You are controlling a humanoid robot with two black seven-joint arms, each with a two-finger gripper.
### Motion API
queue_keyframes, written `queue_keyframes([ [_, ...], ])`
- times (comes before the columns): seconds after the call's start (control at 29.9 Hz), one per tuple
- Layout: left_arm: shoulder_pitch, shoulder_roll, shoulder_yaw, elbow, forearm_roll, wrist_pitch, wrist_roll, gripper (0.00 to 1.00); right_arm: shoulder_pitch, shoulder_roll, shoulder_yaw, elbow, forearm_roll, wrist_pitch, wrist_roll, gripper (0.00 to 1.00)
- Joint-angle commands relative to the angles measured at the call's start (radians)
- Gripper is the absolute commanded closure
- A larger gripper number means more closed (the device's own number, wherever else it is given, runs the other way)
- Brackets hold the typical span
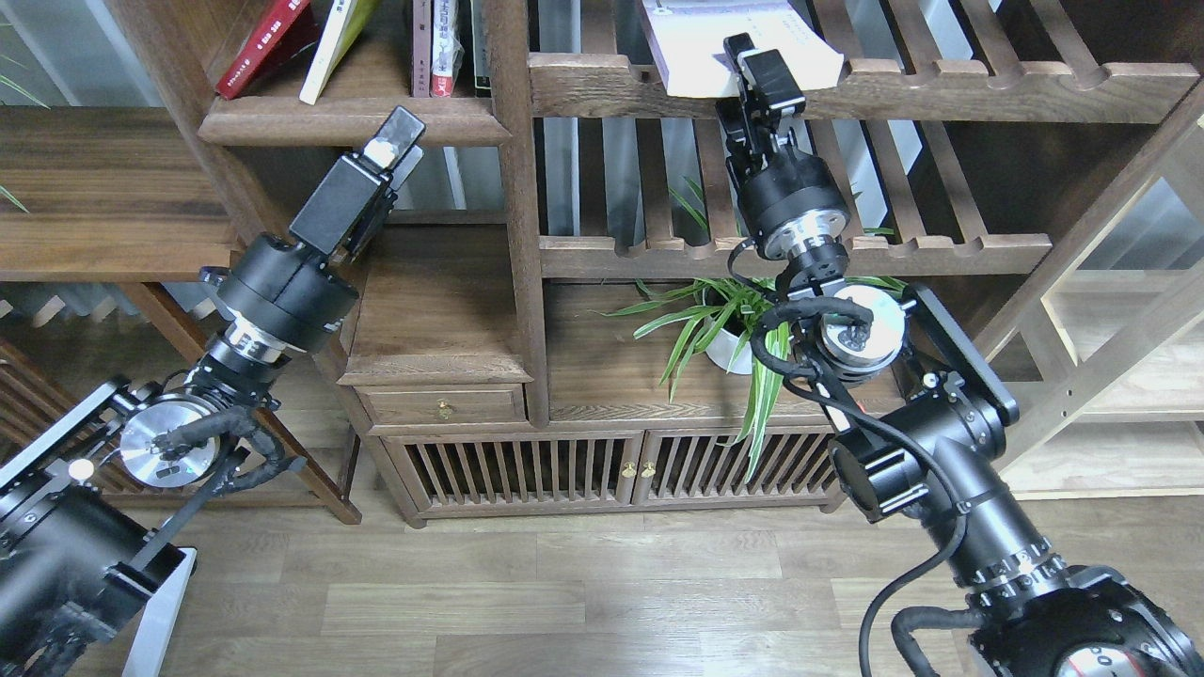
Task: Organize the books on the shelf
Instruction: 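Lower the left arm and raise the right gripper toward the white book, then grasp the white book and pull it down with the right gripper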
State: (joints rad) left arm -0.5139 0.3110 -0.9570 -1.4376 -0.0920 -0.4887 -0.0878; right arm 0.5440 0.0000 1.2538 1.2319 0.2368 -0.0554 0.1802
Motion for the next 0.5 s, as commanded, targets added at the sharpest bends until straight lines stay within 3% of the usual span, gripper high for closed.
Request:
queue_keyframes([
  [0.0, 0.000, -0.006, 0.000, 0.000, 0.002, 0.000, 0.003, 0.01, -0.001, 0.000, 0.021, 0.000, -0.001, 0.011, 0.004, 0.43],
  [0.1, 0.000, -0.006, 0.000, 0.000, 0.000, 0.000, 0.003, 0.01, -0.001, 0.000, 0.022, 0.001, -0.001, 0.025, 0.004, 0.49],
  [0.37, -0.002, -0.006, -0.002, 0.000, 0.000, 0.000, 0.002, 0.01, -0.016, -0.002, 0.024, -0.019, -0.007, 0.204, 0.008, 0.95],
  [0.47, -0.002, -0.006, -0.003, 0.000, 0.002, 0.000, 0.002, 0.01, -0.021, -0.002, 0.022, -0.029, -0.008, 0.241, 0.008, 0.97],
])
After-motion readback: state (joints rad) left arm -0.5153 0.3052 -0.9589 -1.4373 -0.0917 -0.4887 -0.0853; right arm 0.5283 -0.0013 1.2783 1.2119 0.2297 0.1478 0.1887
